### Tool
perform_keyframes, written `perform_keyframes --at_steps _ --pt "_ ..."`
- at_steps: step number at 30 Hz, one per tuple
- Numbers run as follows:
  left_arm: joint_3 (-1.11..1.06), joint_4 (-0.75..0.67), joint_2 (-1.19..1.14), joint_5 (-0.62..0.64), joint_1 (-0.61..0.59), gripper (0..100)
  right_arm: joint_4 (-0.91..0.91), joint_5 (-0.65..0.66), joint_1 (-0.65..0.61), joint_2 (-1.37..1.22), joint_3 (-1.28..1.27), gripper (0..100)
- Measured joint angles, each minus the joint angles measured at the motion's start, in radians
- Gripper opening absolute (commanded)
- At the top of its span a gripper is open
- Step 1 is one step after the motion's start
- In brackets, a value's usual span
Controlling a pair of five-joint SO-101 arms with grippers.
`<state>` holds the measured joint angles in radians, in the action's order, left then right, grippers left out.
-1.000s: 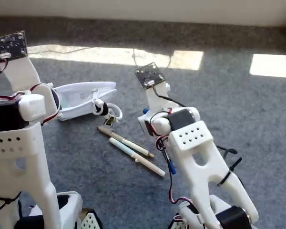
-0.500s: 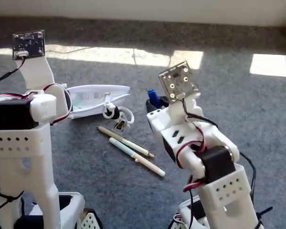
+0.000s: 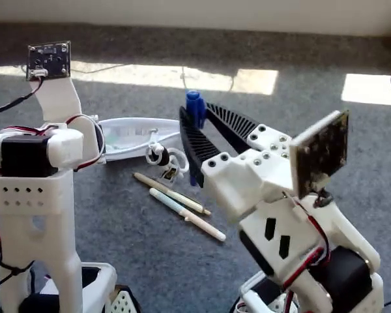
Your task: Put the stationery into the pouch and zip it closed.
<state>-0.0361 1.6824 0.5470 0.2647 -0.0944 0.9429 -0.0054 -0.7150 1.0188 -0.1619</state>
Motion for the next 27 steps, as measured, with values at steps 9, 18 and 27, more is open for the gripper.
perform_keyframes --at_steps 9,18,27 --pt "0.0 0.0 0.0 0.0 0.0 1 -0.456 -0.002 -0.089 -0.002 -0.239 1.2" --pt "0.0 0.0 0.0 0.0 0.0 1 -0.802 -0.003 -0.094 -0.003 -0.494 1.2" --pt "0.0 0.0 0.0 0.0 0.0 1 -0.973 -0.003 -0.094 -0.003 -0.552 1.2"
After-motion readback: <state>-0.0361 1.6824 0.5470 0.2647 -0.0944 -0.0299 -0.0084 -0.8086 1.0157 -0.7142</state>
